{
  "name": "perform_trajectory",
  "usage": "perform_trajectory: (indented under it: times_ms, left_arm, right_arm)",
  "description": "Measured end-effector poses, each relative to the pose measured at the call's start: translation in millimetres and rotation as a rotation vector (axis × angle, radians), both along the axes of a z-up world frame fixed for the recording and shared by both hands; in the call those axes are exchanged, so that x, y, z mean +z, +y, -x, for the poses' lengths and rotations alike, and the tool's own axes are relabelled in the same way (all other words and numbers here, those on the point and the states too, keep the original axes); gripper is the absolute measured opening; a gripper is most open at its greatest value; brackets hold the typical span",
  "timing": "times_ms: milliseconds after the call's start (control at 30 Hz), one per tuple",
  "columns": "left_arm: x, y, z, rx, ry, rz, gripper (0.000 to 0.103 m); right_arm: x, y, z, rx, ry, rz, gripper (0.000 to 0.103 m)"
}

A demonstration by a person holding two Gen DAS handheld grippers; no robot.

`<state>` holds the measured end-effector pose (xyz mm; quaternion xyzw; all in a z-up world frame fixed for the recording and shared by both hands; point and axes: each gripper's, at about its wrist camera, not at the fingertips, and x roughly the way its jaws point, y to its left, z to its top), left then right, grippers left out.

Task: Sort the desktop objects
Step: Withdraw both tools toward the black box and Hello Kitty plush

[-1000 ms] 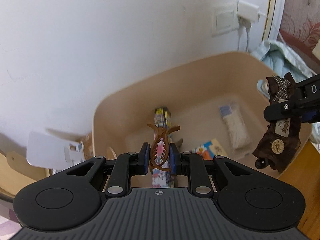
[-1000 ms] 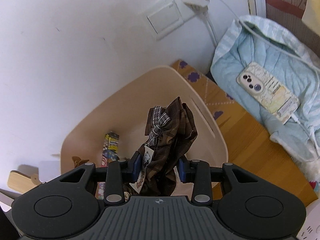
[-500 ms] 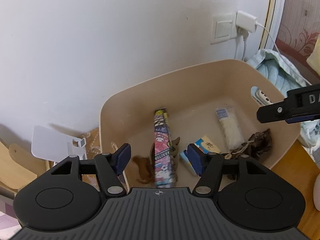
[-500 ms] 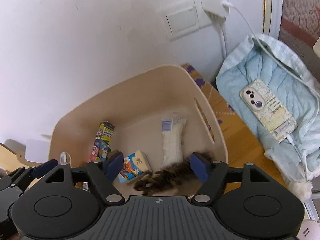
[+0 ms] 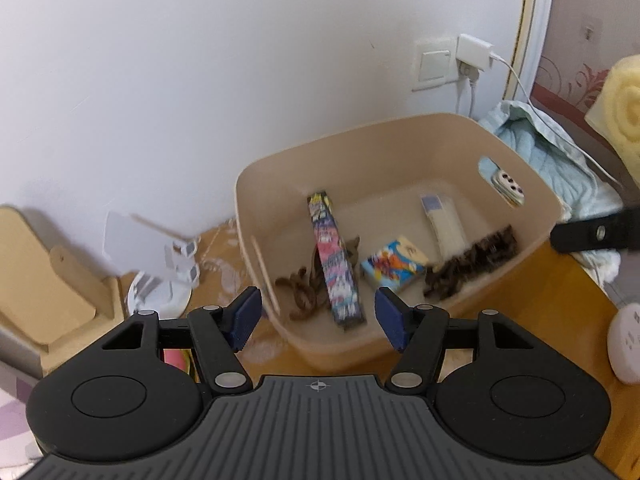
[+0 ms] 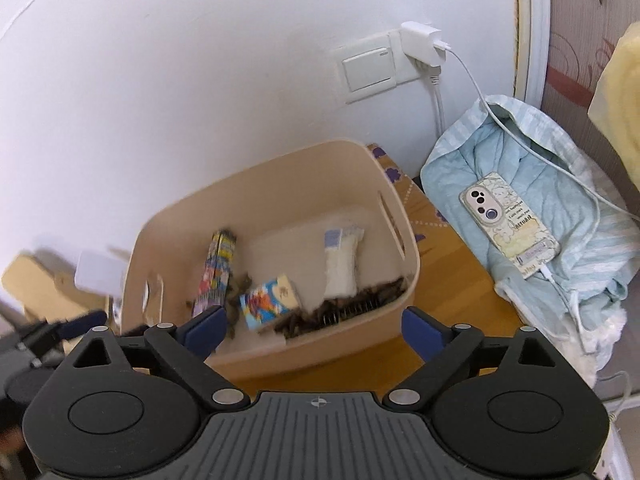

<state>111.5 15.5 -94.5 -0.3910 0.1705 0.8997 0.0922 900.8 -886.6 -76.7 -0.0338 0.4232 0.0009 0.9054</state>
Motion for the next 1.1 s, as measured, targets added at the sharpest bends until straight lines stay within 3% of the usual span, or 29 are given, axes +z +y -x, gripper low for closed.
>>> perform_trajectory:
  times_ms: [300,500,667,1100]
  left_arm:
    - [-17.2,-10.5,-41.0,-0.027,-0.09,0.009,0.064]
    - [-33.9,-9.7,-58.3,-0.01,-0.137,0.001,0.064]
    - [-47.5,-11.4,-68.1,0.005,-0.174,0.005,0.064]
    - [-60.1,-2.5,-62.0,-0.01,-0.219,-0.013,0.064]
  right_arm:
    - [-62.5,11.8,62.1,0.072,0.084,0.089,0.098]
    - [-101.4,13.4,83.2,0.073,0.165,0.077,0.098]
    - [-114.1,19.6,90.5,0.076,0.188,0.046,0.098]
    - [-149.3,33.9,69.1,0.099,0.199,0.12,0.097]
